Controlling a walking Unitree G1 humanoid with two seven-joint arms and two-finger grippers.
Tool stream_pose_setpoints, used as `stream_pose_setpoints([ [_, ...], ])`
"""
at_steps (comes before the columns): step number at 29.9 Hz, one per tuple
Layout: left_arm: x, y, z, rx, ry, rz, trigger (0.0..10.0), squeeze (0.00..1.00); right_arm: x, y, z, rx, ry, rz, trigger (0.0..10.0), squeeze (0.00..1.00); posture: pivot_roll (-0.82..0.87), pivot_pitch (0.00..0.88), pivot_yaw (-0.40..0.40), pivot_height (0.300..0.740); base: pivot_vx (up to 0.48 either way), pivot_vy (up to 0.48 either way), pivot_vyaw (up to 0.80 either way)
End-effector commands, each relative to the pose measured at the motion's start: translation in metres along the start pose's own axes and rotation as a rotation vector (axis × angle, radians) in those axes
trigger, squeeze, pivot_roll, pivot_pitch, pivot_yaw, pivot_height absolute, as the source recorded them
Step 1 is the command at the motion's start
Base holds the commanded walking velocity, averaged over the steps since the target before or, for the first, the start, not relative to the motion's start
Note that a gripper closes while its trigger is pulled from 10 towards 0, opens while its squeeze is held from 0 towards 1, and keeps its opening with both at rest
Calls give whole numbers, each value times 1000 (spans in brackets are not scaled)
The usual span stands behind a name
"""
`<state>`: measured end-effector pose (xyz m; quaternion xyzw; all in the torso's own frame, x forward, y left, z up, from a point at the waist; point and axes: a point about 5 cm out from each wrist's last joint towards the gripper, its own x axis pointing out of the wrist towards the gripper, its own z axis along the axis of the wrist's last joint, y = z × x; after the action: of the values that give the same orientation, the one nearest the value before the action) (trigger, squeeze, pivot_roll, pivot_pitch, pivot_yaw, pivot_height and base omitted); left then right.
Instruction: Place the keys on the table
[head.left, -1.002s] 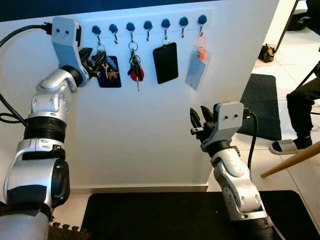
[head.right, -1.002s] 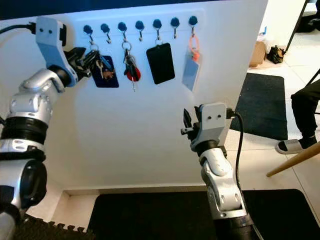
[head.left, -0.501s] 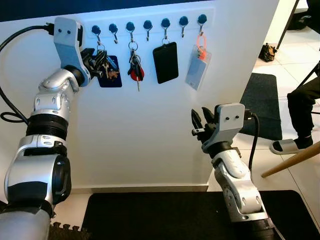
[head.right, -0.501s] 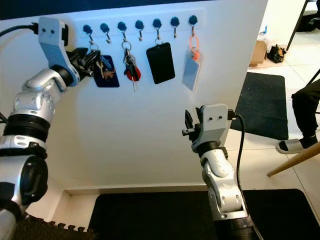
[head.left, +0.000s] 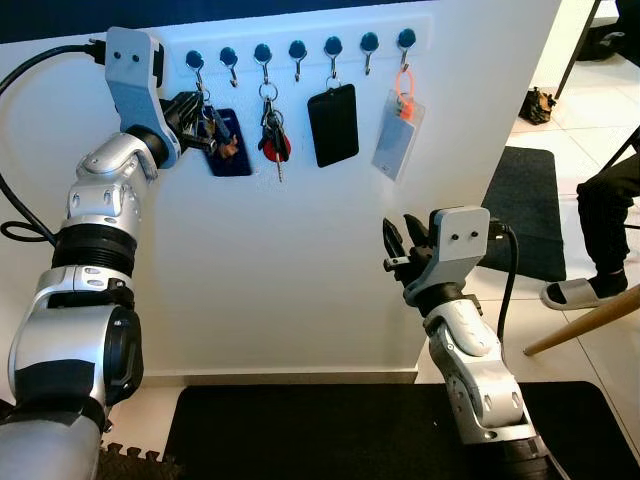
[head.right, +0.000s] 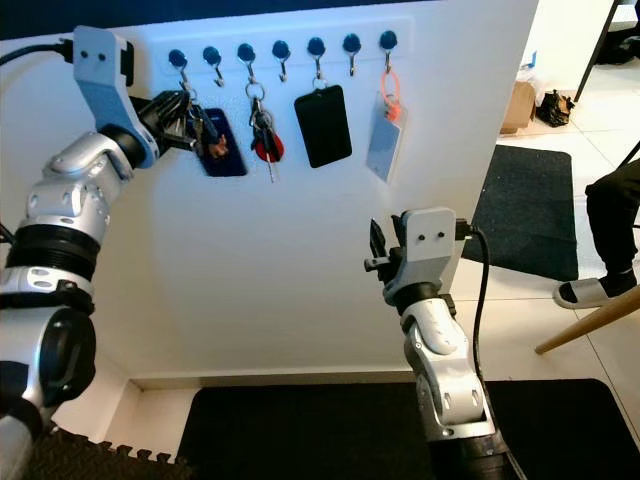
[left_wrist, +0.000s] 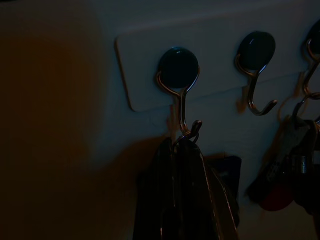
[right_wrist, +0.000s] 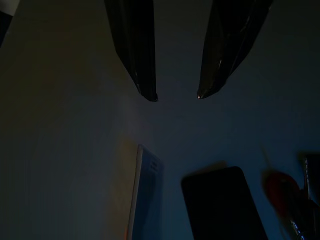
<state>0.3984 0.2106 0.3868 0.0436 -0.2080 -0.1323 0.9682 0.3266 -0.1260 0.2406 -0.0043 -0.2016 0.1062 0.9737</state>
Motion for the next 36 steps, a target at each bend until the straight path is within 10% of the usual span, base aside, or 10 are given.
stream_pose_setpoints([
  [1, -7, 11, -5, -15, 28, 16, 10000, 0, -2, 3, -1, 13, 4, 6, 10000, 0, 68, 268, 128, 740, 0, 0, 0],
  [16, -9, 16, -7, -143, 171, -31, 10000, 0, -2, 3, 0, 15, 4, 3, 10000, 0, 76, 272, 135, 740, 0, 0, 0],
  [36, -12, 38, 41, -446, 0, 19, 10000, 0, -3, 3, -1, 19, 4, 1, 10000, 0, 72, 267, 137, 740, 0, 0, 0],
])
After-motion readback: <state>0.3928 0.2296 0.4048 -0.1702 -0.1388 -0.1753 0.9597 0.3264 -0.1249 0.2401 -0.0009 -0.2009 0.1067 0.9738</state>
